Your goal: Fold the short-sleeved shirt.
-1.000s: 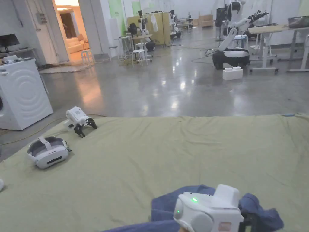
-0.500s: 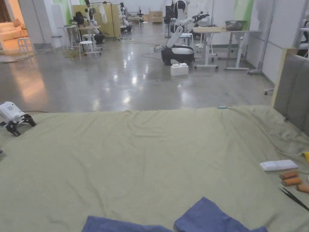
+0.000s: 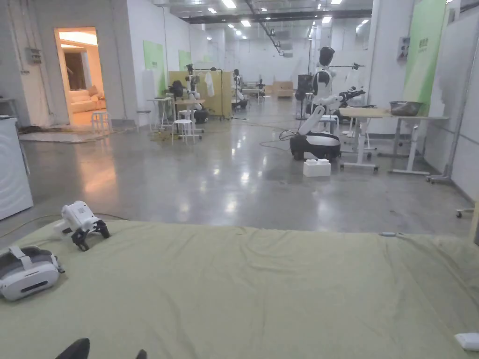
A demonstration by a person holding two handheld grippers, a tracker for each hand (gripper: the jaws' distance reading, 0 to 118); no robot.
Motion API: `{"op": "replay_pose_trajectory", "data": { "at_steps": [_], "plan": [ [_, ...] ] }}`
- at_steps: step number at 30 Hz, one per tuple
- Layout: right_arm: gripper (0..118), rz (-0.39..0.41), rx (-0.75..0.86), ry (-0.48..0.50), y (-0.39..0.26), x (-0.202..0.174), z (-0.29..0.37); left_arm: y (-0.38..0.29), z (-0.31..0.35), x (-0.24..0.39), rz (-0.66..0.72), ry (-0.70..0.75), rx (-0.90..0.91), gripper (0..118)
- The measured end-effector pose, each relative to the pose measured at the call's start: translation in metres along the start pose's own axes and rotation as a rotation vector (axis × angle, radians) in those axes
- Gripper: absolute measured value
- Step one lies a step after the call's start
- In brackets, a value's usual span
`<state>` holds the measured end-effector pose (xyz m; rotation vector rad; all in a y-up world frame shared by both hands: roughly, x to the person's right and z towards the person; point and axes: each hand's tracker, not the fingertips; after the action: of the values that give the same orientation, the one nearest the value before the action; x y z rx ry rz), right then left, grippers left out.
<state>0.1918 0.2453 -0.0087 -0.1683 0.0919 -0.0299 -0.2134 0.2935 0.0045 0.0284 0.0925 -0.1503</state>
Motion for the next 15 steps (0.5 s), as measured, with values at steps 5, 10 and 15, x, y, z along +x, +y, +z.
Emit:
{"op": "replay_pose_trajectory", "data": {
  "at_steps": [5,10,15],
  "plan": [
    [0,0.046,0.022,0.007,0.009,-0.004,-0.002,0.005,0.022,-0.015,0.025,0.014,-0.008,2],
    [0,0.055,0.022,0.017,0.010,-0.008,-0.006,0.001,0.022,-0.011,0.023,-0.015,-0.035,0],
    [0,0.061,0.008,0.026,0.009,-0.010,-0.012,-0.001,0.004,-0.006,0.045,-0.064,-0.093,0]
  ]
}}
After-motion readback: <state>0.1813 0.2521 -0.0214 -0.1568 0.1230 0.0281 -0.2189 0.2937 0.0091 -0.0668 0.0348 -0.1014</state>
